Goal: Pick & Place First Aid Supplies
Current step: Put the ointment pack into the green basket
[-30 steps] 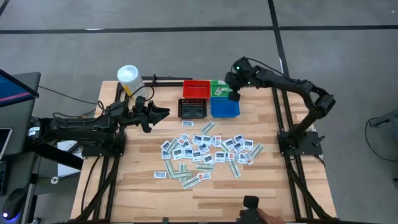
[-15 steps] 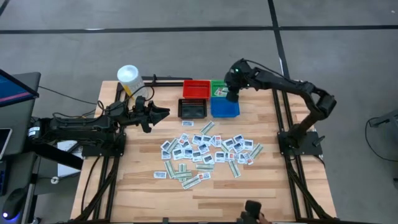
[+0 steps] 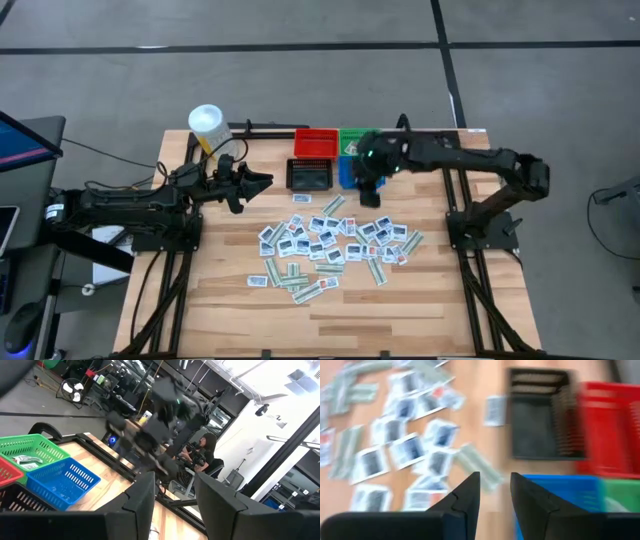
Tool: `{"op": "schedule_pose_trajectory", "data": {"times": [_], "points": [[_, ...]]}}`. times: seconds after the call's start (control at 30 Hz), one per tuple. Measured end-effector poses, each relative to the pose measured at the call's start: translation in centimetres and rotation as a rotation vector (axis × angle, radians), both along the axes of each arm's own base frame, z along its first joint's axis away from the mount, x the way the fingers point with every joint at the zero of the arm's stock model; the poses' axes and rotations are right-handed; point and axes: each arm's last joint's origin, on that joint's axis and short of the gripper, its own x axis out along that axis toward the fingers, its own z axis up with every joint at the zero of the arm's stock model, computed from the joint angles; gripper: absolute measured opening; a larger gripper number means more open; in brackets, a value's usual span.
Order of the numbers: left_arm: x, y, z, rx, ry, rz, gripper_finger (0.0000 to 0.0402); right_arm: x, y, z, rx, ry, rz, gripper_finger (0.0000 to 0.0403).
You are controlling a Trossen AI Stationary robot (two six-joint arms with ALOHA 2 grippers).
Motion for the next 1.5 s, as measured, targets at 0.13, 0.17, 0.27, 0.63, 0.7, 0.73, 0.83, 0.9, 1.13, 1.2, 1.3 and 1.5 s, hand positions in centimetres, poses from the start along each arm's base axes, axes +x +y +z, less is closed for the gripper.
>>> {"op": "schedule_pose_trajectory", "data": {"times": [0.13,0.17,0.27,0.63,0.7,0.73,0.83,0.9,1.13,1.2,1.3,1.5], "points": [[0.0,0.0,0.0,0.0,0.0,0.0,0.014,1.7,2.7,-2.2,0.027,0.079,0.071,0.0102],[0.0,0.0,0.0,0.0,0.0,0.0,0.014,2.0,3.2,-2.7,0.038,0.097,0.077,0.0102],[0.0,0.0,0.0,0.0,0.0,0.0,0.014,2.8,4.3,-4.5,0.08,0.163,0.063,0.0102],[0.0,0.0,0.0,0.0,0.0,-0.001,0.014,3.3,4.9,-9.0,0.263,0.392,-0.206,0.0103],[0.0,0.0,0.0,0.0,0.0,-0.001,0.014,3.2,4.9,-9.1,0.277,0.4,-0.236,0.0103],[0.0,0.0,0.0,0.0,0.0,-0.001,0.014,3.3,4.9,-9.1,0.282,0.398,-0.243,0.0103],[0.0,0.0,0.0,0.0,0.0,-0.001,0.014,3.3,4.9,-9.1,0.288,0.397,-0.255,0.0103],[0.0,0.0,0.0,0.0,0.0,-0.001,0.014,3.3,4.9,-9.1,0.293,0.398,-0.268,0.0103],[0.0,0.0,0.0,-0.001,0.0,-0.001,0.014,3.2,4.3,-9.1,0.211,0.385,-0.397,0.0103],[0.0,0.0,0.0,-0.003,0.0,-0.001,0.014,3.3,4.3,-9.1,0.204,0.378,-0.402,0.0103],[0.0,0.0,0.0,-0.003,0.0,-0.001,0.014,3.3,4.3,-9.1,0.205,0.375,-0.399,0.0103],[0.0,0.0,0.0,-0.003,0.0,-0.001,0.014,3.4,4.4,-9.1,0.223,0.369,-0.391,0.0103]]}}
